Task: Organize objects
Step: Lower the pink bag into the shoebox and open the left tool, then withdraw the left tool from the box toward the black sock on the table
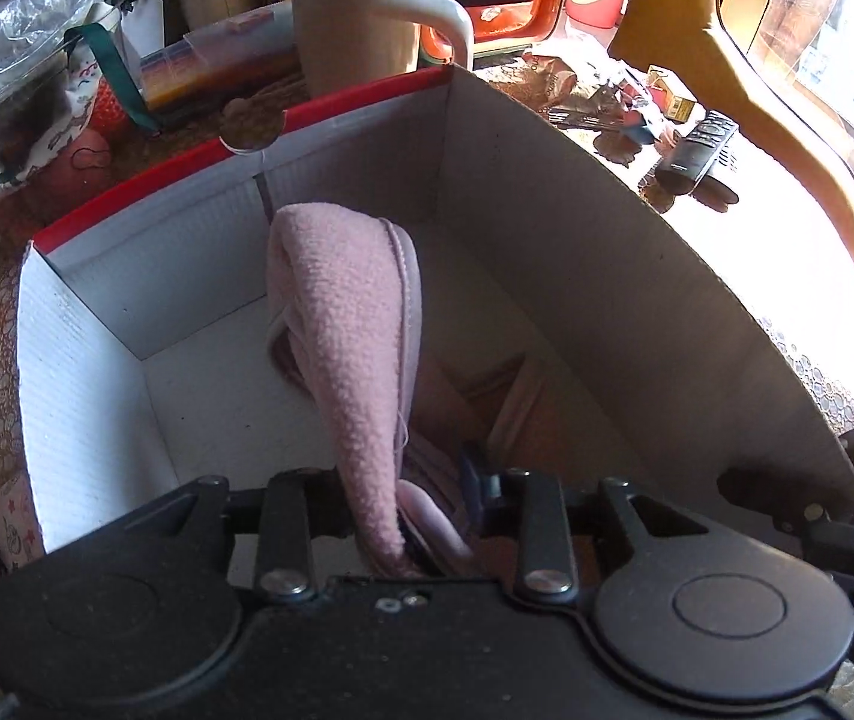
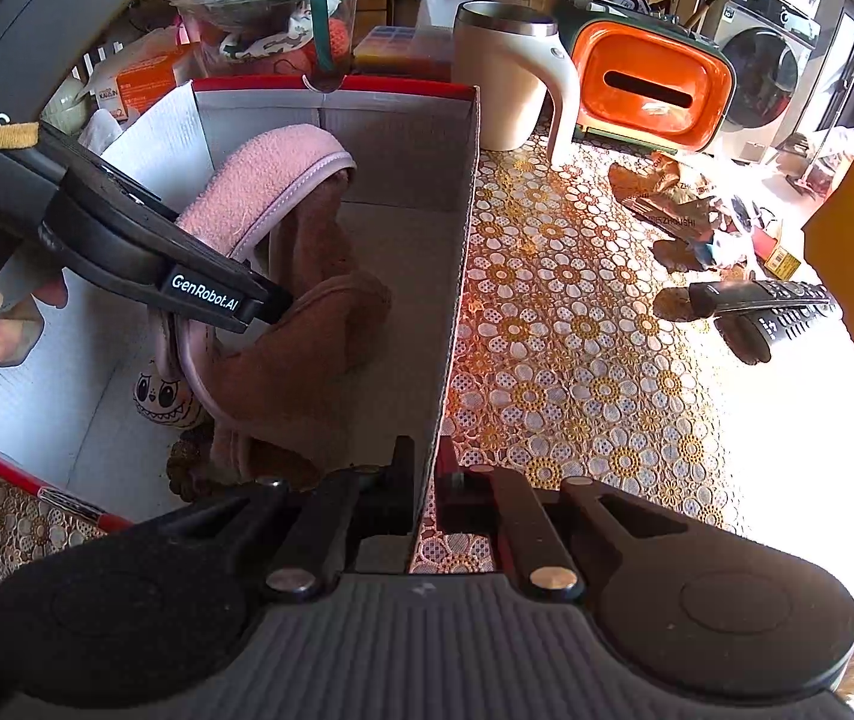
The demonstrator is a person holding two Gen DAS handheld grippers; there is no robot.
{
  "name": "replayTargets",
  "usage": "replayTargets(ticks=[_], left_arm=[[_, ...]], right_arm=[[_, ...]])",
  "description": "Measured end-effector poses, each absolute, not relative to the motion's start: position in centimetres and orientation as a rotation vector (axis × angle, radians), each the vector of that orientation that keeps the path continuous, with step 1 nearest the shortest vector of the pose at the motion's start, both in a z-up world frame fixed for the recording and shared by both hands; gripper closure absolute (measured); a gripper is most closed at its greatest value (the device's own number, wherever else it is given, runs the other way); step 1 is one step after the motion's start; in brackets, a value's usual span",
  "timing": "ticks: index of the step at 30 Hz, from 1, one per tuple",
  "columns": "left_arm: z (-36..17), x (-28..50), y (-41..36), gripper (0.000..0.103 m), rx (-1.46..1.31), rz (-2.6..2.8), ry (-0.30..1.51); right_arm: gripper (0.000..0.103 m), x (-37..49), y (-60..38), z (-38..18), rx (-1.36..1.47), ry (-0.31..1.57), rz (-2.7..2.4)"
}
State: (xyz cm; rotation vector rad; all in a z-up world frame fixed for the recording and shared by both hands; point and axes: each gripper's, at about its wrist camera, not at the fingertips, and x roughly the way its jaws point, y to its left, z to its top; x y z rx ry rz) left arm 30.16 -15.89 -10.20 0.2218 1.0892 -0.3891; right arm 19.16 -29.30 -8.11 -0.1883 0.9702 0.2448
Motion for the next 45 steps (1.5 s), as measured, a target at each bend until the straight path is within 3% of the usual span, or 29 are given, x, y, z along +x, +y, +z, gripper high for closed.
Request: replayTargets(ticks=[3, 5, 7, 10, 17, 31, 45], left_arm=[[-10.1, 29.9, -15.7, 0.065, 0.222, -0.389, 1.085], [-9.8, 29.5, -15.4, 0.046, 0.218, -0.386, 1.074], [-9.5, 29.1, -15.1, 0.037, 0.213, -0.385, 1.058], [-9.0, 28.7, -14.8, 0.037, 0.205, -0.391, 1.051], [-7.4, 27.0, -13.9, 0.022, 0.183, -0.406, 1.018], [-2.2, 22.3, -9.3, 0.019, 0.099, -0.406, 0.895], [0.2, 18.2, -3.4, 0.005, 0.031, -0.296, 0.831]], right_arm=[[0.097, 19.2, -29.4, -8.2, -0.184, 0.974, 0.243], [0.097, 19.2, -29.4, -8.2, -0.181, 0.976, 0.242], [0.097, 19.3, -29.5, -8.3, -0.174, 0.98, 0.239], [0.097, 19.3, -29.6, -8.4, -0.168, 0.984, 0.237], [0.097, 19.3, -29.5, -8.3, -0.174, 0.984, 0.23], [0.097, 19.2, -29.1, -8.3, -0.198, 0.984, 0.212], [0.097, 19.2, -28.6, -8.1, -0.236, 0.984, 0.197]])
